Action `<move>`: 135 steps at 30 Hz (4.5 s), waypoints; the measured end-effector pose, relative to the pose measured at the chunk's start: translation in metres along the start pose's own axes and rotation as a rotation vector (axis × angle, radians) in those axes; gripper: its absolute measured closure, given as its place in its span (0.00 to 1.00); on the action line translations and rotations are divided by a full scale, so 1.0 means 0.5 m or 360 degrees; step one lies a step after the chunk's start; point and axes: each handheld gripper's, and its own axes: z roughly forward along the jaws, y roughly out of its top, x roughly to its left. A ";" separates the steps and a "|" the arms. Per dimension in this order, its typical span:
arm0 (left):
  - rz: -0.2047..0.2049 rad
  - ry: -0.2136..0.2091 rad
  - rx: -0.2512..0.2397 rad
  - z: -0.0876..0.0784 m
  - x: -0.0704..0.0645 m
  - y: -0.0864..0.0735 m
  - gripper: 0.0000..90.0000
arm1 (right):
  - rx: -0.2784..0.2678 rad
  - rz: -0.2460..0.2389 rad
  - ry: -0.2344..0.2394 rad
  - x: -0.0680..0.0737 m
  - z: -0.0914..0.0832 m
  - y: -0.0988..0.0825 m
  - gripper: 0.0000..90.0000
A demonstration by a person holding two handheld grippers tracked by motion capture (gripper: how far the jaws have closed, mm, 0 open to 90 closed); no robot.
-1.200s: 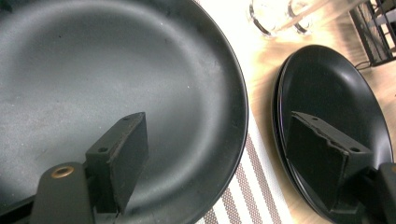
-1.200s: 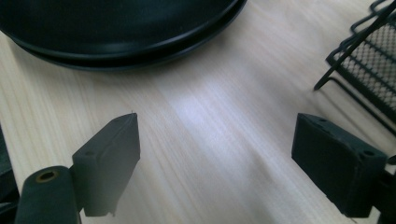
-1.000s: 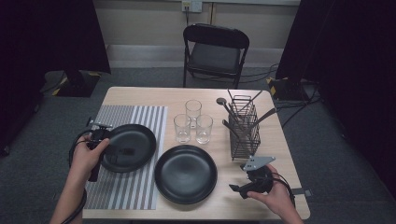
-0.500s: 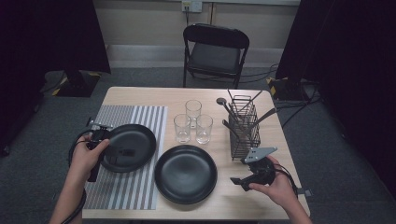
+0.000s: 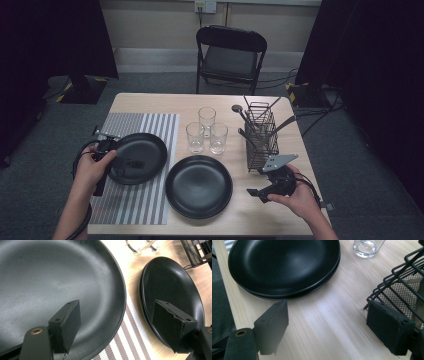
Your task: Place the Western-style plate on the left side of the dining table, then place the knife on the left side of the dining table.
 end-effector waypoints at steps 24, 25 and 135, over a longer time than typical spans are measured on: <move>-0.0030 0.0009 0.0007 0.003 0.009 -0.007 0.25 | 0.0012 -0.0029 -0.0025 -0.007 -0.034 0.054 0.19; -0.0023 0.0010 0.0010 0.007 0.009 -0.008 0.25 | 0.0019 -0.0023 -0.0027 -0.008 -0.036 0.057 0.19; 0.0026 0.0023 0.0071 0.017 0.005 -0.002 0.26 | -0.0160 -0.0021 -0.0065 -0.139 -0.017 0.167 0.72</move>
